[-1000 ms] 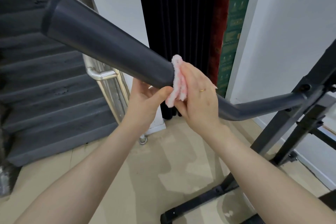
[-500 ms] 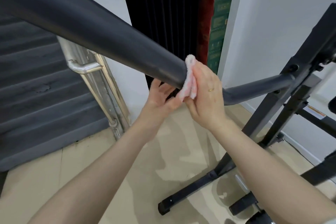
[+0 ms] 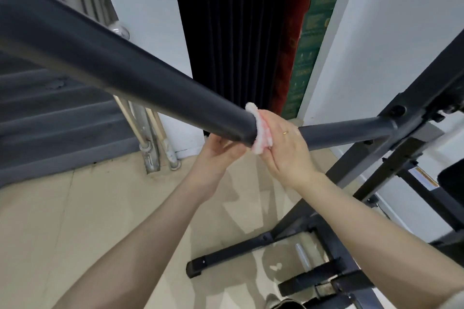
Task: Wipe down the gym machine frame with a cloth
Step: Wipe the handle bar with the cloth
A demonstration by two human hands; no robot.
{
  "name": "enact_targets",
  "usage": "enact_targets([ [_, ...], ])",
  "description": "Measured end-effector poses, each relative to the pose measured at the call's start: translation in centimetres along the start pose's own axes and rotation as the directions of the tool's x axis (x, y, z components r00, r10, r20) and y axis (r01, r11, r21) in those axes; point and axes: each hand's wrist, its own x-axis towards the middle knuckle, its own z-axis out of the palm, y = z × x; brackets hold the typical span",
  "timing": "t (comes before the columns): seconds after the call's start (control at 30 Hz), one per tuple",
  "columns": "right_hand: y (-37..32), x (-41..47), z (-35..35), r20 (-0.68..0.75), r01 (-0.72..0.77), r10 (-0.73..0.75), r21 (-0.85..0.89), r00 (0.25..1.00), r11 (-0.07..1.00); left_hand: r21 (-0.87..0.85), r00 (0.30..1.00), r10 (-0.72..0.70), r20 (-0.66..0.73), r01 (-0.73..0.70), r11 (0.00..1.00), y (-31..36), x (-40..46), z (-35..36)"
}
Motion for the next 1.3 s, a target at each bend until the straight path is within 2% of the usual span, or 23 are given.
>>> enact_targets([
  [0.07,4.5,-2.7,-1.1,0.021,0.008,-0.003,-0.239,1.0,0.971,-0.026,0.998,-0.013,-0.06,0.012,1.0,-0.5,0.1,1.0],
  [0.13,7.1,-4.0,-2.3,-0.014,-0.007,0.003,-0.326,1.0,0.945,-0.057,0.994,-0.009,-0.107,0.003,0.998,-0.9,0.3,1.9],
  [0.23,5.7,-3.2,-1.9,-0.034,-0.081,0.075,-0.299,0.997,0.951,-0.097,0.988,0.01,-0.155,-0.026,0.995,-1.2,0.2,2.7],
  [0.37,2.1,-2.4,-0.9,0.066,0.023,-0.016,-0.101,0.998,0.995,-0.099,0.973,0.025,-0.228,-0.049,0.994,-1.2,0.0,3.1],
  [0.43,4.0,-3.0,-2.2,0.164,0.133,-0.117,-0.094,0.98,0.987,-0.074,0.967,0.04,-0.253,-0.061,0.995,-1.7,-0.1,3.7],
  [0.5,7.5,-4.1,-3.7,0.188,0.189,-0.163,-0.128,0.968,0.974,-0.049,0.963,0.044,-0.267,-0.059,0.997,-2.5,-0.4,4.6],
  [0.53,9.3,-4.6,-4.6,0.173,0.153,-0.126,-0.15,0.977,0.977,-0.044,0.964,0.036,-0.262,-0.049,0.998,-2.8,-0.4,5.2],
  [0.6,11.4,-4.9,-5.8,0.09,-0.014,0.029,-0.169,0.996,0.985,-0.028,0.967,0.013,-0.256,-0.021,0.999,-3.3,-0.4,6.4],
  [0.67,10.9,-4.7,-5.1,-0.016,-0.156,0.156,-0.199,0.988,0.967,-0.035,0.953,0.004,-0.303,-0.015,0.999,-3.3,-0.2,7.5],
  [0.7,9.9,-4.7,-4.2,-0.033,-0.163,0.16,-0.219,0.987,0.962,-0.037,0.943,0.004,-0.332,-0.017,0.999,-3.3,0.0,7.9],
  [0.83,7.9,-5.5,-1.3,0.006,0.131,-0.135,-0.268,0.991,0.954,-0.039,0.927,-0.029,-0.373,0.016,0.999,-3.0,-0.3,9.0],
  [0.9,10.4,-5.6,-2.4,0.014,0.209,-0.214,-0.289,0.977,0.934,0.039,0.916,-0.16,-0.367,0.187,0.982,-2.7,-1.0,9.7],
  [0.93,11.8,-5.8,-3.1,0.007,0.197,-0.204,-0.292,0.979,0.936,0.141,0.919,-0.215,-0.33,0.274,0.951,-2.8,-1.5,10.1],
  [0.97,13.4,-6.3,-3.9,-0.004,0.155,-0.163,-0.29,0.987,0.945,0.267,0.936,-0.229,-0.268,0.301,0.915,-3.0,-2.1,10.5],
  [1.0,15.0,-6.7,-4.9,-0.008,0.099,-0.105,-0.288,0.994,0.953,0.407,0.964,-0.182,-0.192,0.247,0.88,-3.2,-2.6,11.0],
  [1.03,16.4,-7.1,-6.1,-0.009,0.032,-0.036,-0.291,0.999,0.956,0.566,0.992,-0.054,-0.112,0.108,0.817,-3.3,-3.0,11.4],
  [1.07,17.3,-7.4,-7.0,-0.02,-0.04,0.036,-0.292,0.999,0.956,0.733,0.989,0.149,-0.008,-0.096,0.674,-3.3,-2.9,11.6],
  [1.1,17.6,-7.5,-7.5,-0.046,-0.109,0.1,-0.289,0.994,0.951,0.859,0.924,0.358,0.136,-0.29,0.422,-3.3,-2.5,11.6],
  [1.13,17.4,-7.5,-7.3,-0.075,-0.171,0.156,-0.284,0.985,0.943,0.905,0.822,0.49,0.292,-0.402,0.136,-3.1,-1.7,11.7],
  [1.17,16.5,-7.4,-6.8,-0.088,-0.211,0.194,-0.275,0.977,0.938,0.903,0.744,0.537,0.399,-0.421,-0.088,-2.7,-0.8,11.9],
  [1.2,15.3,-7.3,-6.1,-0.08,-0.206,0.191,-0.264,0.978,0.942,0.896,0.719,0.537,0.442,-0.375,-0.236,-2.2,0.2,12.1],
  [1.23,14.2,-7.2,-5.3,-0.059,-0.151,0.141,-0.251,0.988,0.956,0.897,0.737,0.518,0.434,-0.301,-0.324,-1.8,1.2,12.3],
  [1.3,13.5,-7.5,-4.5,0.002,0.001,0.0,-0.225,1.0,0.974,0.908,0.817,0.461,0.347,-0.169,-0.384,-1.6,2.7,13.1],
])
